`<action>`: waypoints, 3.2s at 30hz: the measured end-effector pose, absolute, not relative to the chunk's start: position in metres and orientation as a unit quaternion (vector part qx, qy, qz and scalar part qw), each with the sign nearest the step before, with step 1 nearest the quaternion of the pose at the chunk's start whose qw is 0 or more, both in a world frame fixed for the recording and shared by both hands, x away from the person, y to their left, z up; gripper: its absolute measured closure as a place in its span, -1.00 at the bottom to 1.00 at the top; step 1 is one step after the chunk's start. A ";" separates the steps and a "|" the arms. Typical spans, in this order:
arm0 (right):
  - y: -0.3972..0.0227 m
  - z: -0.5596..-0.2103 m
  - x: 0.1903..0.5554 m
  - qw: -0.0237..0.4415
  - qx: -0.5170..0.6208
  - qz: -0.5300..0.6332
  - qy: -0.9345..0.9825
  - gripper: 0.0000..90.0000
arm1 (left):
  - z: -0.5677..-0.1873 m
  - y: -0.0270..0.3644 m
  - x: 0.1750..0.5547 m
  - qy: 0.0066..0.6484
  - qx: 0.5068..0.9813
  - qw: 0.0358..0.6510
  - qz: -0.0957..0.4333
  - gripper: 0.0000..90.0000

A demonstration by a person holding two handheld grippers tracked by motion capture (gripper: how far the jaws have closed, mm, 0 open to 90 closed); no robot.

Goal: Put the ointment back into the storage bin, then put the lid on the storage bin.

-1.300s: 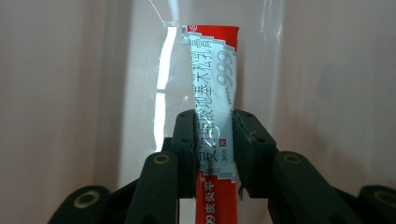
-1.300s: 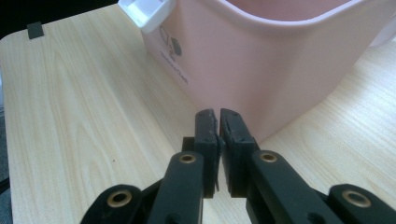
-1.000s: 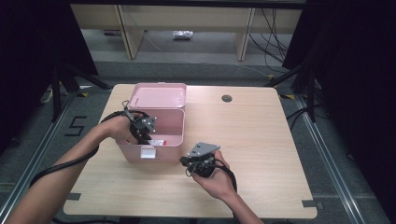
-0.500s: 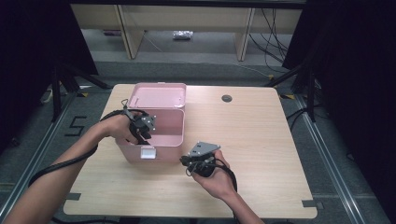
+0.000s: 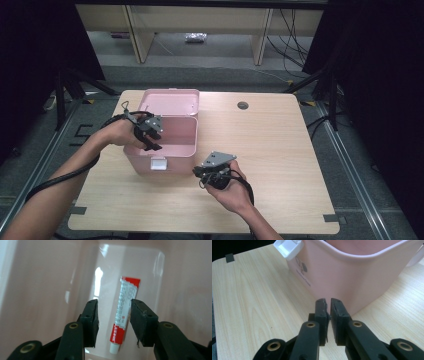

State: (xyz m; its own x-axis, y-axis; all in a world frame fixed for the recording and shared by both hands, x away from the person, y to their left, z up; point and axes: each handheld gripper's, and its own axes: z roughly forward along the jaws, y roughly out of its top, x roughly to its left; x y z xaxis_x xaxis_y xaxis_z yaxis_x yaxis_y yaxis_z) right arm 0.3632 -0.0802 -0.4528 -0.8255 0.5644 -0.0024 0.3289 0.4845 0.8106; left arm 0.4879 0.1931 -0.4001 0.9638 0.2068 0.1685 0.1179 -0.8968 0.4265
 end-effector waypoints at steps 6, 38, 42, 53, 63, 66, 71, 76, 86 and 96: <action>-0.081 -0.451 0.363 0.134 0.266 0.437 0.849 0.87 | -0.395 0.201 0.475 0.141 0.943 0.272 0.128 0.19; -0.073 -0.446 0.366 0.126 0.268 0.446 0.844 0.79 | -0.382 0.238 0.488 0.339 0.842 0.363 0.209 -0.17; -0.071 -0.443 0.367 0.123 0.260 0.442 0.849 0.81 | -0.379 0.242 0.495 0.370 0.822 0.375 0.217 -0.16; -0.054 -0.439 0.365 0.118 0.253 0.441 0.853 0.83 | -0.379 0.256 0.513 0.440 0.779 0.386 0.227 -0.08; -0.044 -0.433 0.365 0.112 0.246 0.445 0.854 0.84 | -0.380 0.262 0.525 0.472 0.765 0.371 0.233 -0.03; -0.040 -0.433 0.365 0.113 0.248 0.452 0.849 0.86 | -0.381 0.261 0.528 0.477 0.760 0.375 0.234 -0.03; -0.035 -0.431 0.366 0.109 0.241 0.447 0.855 0.89 | -0.381 0.261 0.532 0.481 0.759 0.367 0.239 -0.01; -0.030 -0.431 0.366 0.107 0.240 0.453 0.852 0.97 | -0.382 0.261 0.535 0.489 0.753 0.368 0.242 0.03; -0.023 -0.427 0.368 0.106 0.239 0.453 0.852 1.00 | -0.383 0.262 0.543 0.499 0.746 0.360 0.256 0.08; -0.010 -0.424 0.372 0.106 0.229 0.460 0.851 1.00 | -0.388 0.262 0.562 0.515 0.739 0.350 0.257 0.10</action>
State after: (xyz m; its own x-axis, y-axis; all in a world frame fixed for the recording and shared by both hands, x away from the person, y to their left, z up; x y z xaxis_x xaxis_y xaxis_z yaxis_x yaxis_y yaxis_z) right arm 0.3717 -0.0099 -0.4236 -0.8726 0.4876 0.0297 0.2922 0.4724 0.8316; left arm 0.5620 0.2622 -0.3882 0.3364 0.9415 0.0198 0.5814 -0.2242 0.7821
